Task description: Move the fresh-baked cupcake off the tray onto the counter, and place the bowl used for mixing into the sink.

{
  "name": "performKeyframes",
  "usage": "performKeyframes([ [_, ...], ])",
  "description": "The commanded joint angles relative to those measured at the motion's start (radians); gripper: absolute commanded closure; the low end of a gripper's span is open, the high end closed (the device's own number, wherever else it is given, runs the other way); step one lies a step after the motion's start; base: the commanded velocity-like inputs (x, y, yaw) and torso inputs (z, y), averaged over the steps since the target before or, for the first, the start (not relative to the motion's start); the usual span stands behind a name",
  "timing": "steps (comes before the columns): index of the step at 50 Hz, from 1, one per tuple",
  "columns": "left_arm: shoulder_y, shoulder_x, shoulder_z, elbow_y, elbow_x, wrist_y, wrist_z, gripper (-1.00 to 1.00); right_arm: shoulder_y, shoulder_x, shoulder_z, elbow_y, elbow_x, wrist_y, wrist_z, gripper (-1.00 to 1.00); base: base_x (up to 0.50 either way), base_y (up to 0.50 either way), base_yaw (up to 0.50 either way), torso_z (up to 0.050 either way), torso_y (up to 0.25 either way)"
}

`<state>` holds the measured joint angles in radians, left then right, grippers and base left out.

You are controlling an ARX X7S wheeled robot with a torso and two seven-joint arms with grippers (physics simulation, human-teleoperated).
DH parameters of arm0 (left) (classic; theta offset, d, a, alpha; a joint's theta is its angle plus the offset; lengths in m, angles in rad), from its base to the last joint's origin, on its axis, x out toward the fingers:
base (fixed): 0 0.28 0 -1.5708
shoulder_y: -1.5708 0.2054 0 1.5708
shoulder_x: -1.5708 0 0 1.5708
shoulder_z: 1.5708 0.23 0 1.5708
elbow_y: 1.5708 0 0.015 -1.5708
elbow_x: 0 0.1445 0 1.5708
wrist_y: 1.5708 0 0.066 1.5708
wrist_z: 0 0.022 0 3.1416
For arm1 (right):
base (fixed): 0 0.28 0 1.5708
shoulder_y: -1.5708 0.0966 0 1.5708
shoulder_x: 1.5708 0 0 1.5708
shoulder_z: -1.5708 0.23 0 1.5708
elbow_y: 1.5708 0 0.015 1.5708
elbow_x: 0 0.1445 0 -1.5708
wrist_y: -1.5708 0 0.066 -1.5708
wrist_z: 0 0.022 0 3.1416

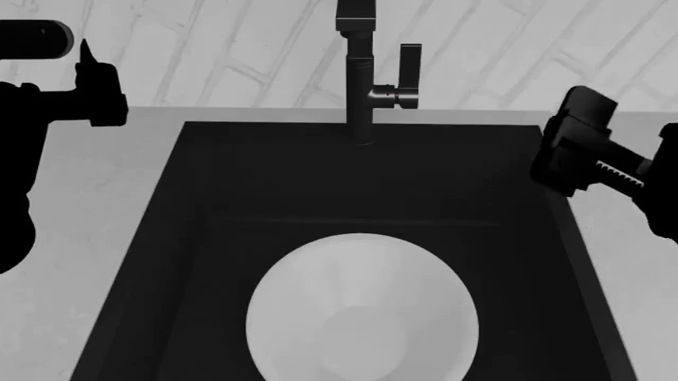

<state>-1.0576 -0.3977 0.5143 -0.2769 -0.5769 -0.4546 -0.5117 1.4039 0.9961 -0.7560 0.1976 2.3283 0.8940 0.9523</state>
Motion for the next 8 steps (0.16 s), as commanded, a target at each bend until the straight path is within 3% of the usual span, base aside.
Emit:
performKeyframes([
  [1,0.001,-0.003,0.002,0.009,0.0,-0.006,-0.004,-1.0,0.077,0.067,0.01,-0.045,0.007,0.049,0.078,-1.0,0.0,0.0,0.0,0.0,0.0],
  [8,0.002,-0.005,0.002,0.012,0.0,-0.009,-0.009,-1.0,0.123,0.108,0.013,-0.028,-0.007,0.081,0.107,-1.0,0.0,0.0,0.0,0.0,0.0],
])
